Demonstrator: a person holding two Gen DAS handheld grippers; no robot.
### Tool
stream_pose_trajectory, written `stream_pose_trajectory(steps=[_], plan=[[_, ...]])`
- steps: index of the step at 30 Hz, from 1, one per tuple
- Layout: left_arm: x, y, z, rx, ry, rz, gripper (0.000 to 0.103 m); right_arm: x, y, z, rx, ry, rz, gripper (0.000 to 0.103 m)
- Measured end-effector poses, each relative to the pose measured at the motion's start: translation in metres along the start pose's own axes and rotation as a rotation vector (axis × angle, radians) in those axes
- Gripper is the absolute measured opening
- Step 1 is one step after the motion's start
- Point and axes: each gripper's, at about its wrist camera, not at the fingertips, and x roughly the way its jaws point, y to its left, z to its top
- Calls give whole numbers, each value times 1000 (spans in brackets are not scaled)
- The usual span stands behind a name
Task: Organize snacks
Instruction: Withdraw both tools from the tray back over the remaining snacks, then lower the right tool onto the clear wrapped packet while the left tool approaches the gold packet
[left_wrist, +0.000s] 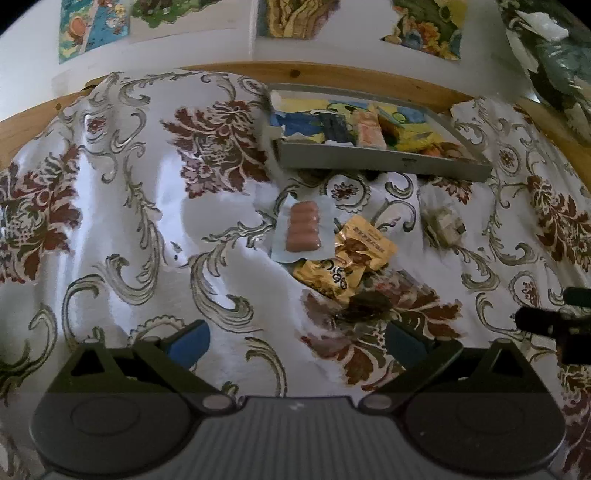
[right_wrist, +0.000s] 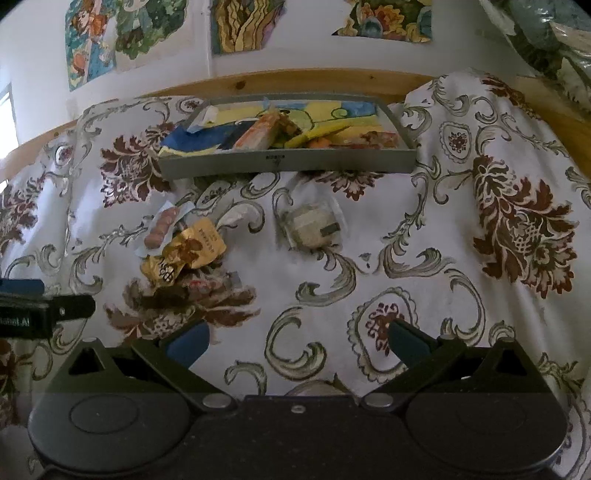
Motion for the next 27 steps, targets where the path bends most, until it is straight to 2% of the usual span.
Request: stream_pose_trajectory(steps=[9,14,19,27], plan=[[22,-14,14,12,-14,-52,103,13,-13,17,-2,-13,-29,102],[36,-24,19,73,-21,-103,103,22,-20,29,-18,-15,-37,102],[55,-28,18,143,21,-138,103,34,-28,42,-82,14,8,102],[83,-20,20,119,66,-199,103,77,-37,67,-170,47,57,102]])
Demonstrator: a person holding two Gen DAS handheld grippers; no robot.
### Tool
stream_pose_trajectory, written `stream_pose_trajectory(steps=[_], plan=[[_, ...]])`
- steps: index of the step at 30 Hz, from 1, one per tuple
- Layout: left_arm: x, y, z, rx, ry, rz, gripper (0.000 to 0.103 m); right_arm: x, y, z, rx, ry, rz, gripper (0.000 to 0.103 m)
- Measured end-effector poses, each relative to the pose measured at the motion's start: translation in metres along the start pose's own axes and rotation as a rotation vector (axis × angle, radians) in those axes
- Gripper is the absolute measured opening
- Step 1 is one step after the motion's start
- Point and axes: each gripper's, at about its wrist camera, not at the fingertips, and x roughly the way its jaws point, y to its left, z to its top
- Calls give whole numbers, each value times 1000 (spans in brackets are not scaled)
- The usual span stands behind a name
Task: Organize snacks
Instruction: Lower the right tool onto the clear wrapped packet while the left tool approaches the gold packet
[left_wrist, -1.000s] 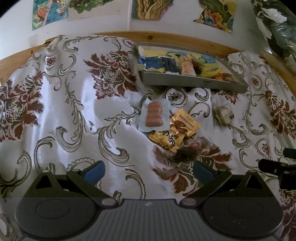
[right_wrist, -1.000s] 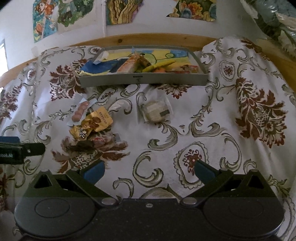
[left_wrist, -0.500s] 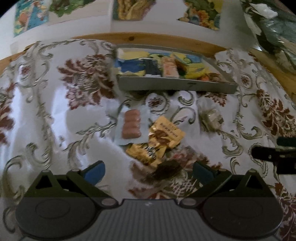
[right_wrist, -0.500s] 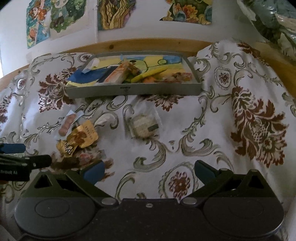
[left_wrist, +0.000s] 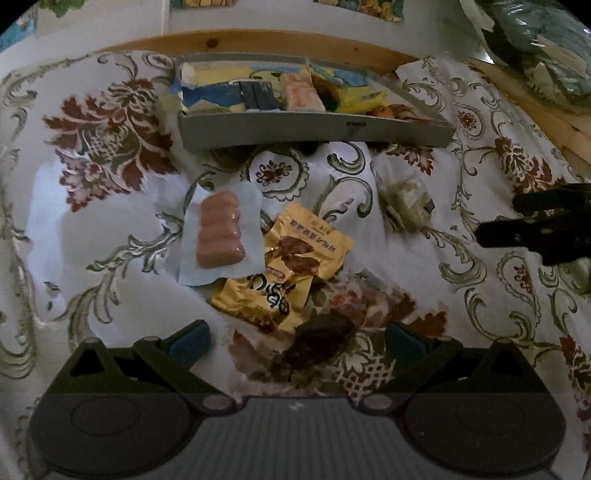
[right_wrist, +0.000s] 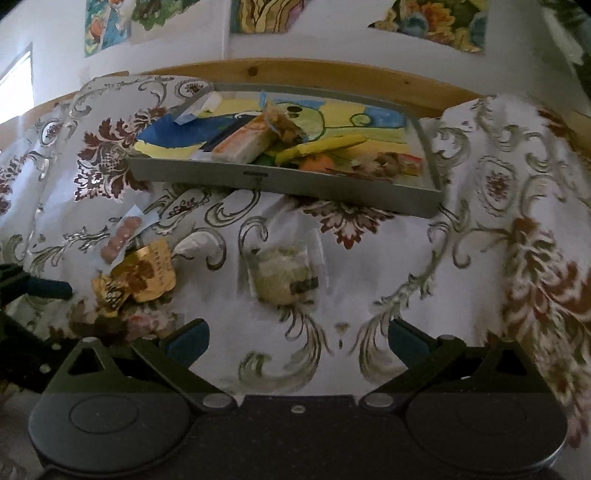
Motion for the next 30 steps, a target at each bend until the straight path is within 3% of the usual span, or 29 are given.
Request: stream_pose_trajectory(steps=[10,13,16,18,21,30], plan=[[13,-6,-4,95,-2,20,103,72,3,19,-46,52,32,102],[15,-10,-4,135,10,35,103,84,8,24,-59,48,29,96],[16,-11,-4,158,15,32,103,91,13,29,-66,37,23,82],[17,-10,-4,157,20,27,103,93,17,30,-71,38,2,70],[16,-9,-2,158,27,20,103,90,20,26,-94,35,6,60],[10,-23,-4,264,19,-5,93,50,31,9,-123,75,89,55]])
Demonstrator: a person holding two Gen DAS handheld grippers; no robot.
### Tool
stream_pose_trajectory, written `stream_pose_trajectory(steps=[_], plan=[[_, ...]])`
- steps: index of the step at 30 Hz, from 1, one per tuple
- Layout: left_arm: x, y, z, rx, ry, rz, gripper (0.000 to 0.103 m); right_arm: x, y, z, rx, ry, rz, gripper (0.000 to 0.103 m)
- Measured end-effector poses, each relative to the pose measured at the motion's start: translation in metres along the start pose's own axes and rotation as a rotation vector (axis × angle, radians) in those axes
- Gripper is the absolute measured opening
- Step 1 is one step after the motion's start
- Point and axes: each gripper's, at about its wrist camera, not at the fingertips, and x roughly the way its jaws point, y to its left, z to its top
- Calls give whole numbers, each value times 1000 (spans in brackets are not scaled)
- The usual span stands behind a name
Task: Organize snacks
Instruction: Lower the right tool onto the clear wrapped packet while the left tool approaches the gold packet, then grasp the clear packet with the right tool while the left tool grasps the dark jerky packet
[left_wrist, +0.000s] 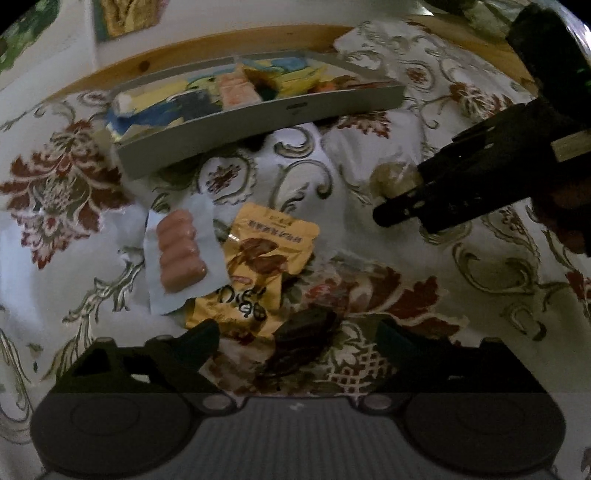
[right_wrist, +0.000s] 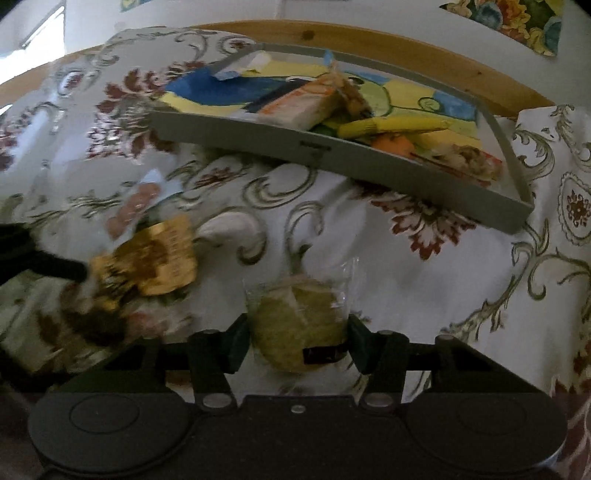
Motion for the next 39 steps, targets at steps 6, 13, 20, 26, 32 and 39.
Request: stream_pose_trajectory(steps=[6,13,20,26,32,39], plan=[[6,6,4,13,34,-75,87,-30,0,-14,47,34,85,55],[15,25,9,-9,121,-145,67,-37,-1,-30,61,56,115,56],[8,11,12,-38,194,-134,53,-48,-1,-40,82,41,132,56],[-2,-8,18,-117,272,-90,51,-65,3,-49,63,35,128,56],[4,-9,20,-141,291,-69,54,-71,3,-58,67,27,121,56],[2,-7,19,-148,296,-82,51,-72,6,-63,73,13,114,56]])
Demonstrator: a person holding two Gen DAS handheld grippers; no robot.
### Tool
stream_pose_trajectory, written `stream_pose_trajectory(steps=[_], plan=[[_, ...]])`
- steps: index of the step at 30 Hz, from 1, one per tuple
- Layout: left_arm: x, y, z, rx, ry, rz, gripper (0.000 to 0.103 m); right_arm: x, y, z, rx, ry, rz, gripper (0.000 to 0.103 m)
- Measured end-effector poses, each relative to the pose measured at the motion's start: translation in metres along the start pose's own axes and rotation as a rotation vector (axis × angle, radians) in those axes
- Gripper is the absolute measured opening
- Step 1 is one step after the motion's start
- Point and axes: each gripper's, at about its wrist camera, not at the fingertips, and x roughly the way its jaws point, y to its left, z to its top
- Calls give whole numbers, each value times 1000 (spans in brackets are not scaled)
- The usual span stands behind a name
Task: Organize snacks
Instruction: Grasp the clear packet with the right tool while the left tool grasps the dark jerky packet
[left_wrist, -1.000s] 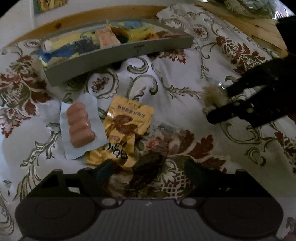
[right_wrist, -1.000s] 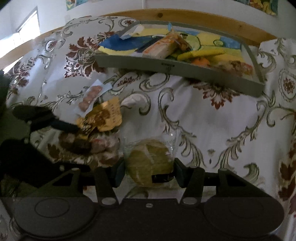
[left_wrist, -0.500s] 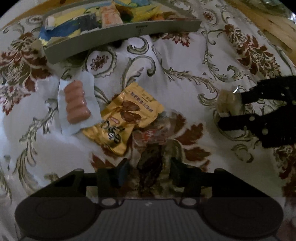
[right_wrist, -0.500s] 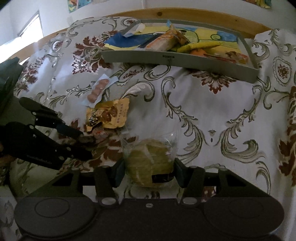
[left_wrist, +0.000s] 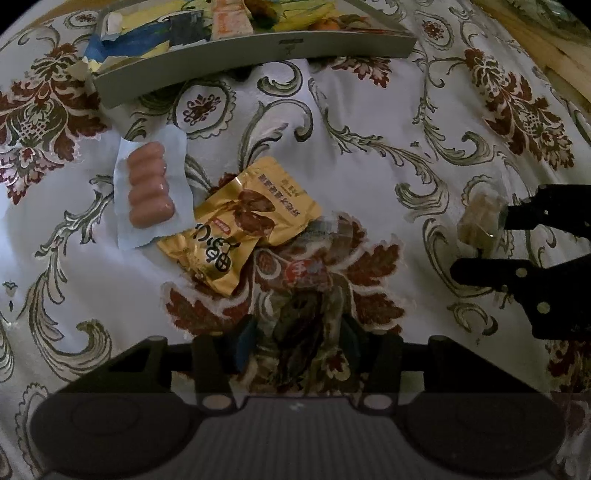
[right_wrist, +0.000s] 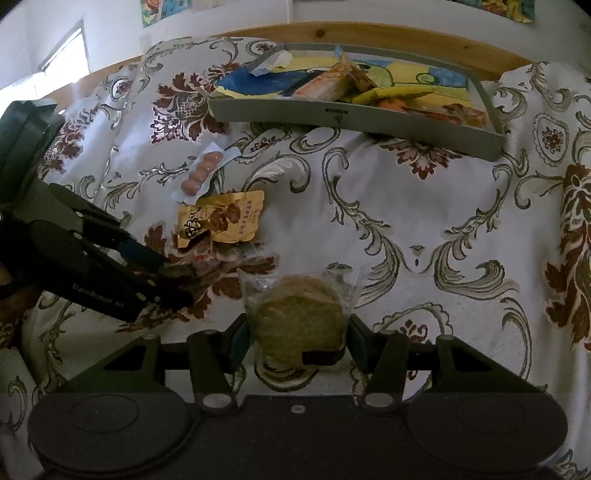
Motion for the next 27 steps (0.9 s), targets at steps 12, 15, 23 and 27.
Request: stream_pose_trajectory(steps=[12,15,23,27], plan=[[-13,0,-22,-108,-9,-73,51,-8,10,-5,-23,-16,7,56],[-10,1,-20,-114,-2,-86,53,-7,14,-6,-33,-9,8,56],[-16,0,-21,-142,-9,-82,50,-9,24,-6,-44,-21,15,56],[-25,0,-25,-181,-30,-72,50,-13,25,-7,-39,-34,14,56]])
